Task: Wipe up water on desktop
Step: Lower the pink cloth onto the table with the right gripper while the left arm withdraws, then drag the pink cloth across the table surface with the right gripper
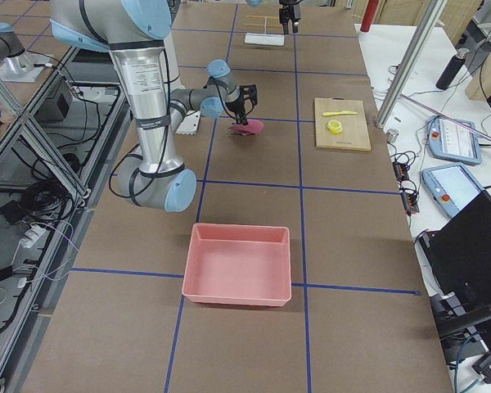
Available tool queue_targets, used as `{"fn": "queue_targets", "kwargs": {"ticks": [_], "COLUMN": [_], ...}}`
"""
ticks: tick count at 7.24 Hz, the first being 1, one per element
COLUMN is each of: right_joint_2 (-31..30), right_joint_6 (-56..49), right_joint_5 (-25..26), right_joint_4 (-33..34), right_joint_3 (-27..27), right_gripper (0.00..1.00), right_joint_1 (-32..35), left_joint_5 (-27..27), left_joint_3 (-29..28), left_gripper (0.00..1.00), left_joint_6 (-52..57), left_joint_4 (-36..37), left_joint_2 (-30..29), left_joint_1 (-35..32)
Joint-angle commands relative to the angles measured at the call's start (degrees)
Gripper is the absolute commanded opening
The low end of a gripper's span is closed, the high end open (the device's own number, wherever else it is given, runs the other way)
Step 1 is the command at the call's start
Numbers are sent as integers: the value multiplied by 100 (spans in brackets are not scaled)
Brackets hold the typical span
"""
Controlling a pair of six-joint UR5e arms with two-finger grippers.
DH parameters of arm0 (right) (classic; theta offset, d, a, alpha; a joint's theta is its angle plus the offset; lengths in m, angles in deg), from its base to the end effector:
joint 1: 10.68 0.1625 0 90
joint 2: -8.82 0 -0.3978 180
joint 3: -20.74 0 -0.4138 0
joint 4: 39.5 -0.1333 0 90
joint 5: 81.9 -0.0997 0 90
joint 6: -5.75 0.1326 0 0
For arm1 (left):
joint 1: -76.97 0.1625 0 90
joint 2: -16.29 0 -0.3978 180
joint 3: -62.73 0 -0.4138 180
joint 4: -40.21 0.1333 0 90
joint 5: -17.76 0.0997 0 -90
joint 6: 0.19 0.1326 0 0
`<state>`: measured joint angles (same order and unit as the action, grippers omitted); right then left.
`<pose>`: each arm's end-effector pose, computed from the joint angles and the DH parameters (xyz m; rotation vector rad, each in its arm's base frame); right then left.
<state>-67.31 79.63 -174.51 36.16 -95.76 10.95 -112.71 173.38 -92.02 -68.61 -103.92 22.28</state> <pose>-0.4889 -0.3307 0.2758 0.2691 -0.9171 0.0670 0.3028 -0.5092 0.1269 -0.0338 1.3143 -0.4131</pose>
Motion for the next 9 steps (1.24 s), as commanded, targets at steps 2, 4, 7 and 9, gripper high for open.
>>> {"fn": "queue_targets", "kwargs": {"ticks": [2,4,7,9], "right_joint_2": [-1331,-942,1613,1838], "right_joint_6": [-1361,-1166,791,1155], "right_joint_5": [-1764,-1796,-1368,-1041], "right_joint_4": [-34,45,1132,1109], "right_joint_3": [-119,3,1004,1076], "right_gripper": [0,0,0,0], "right_joint_1": [1418,1248,177,-107], "left_joint_5": [-4,-13,-13,-13], "left_joint_3": [203,247,203,264], "left_gripper": [98,98,98,98], "left_joint_6": [1049,1700,2116,2282], "left_joint_4": [1,1,1,-7], "left_joint_2": [628,1067,1316,1429], "left_joint_1": [-322,-595,-745,-762]}}
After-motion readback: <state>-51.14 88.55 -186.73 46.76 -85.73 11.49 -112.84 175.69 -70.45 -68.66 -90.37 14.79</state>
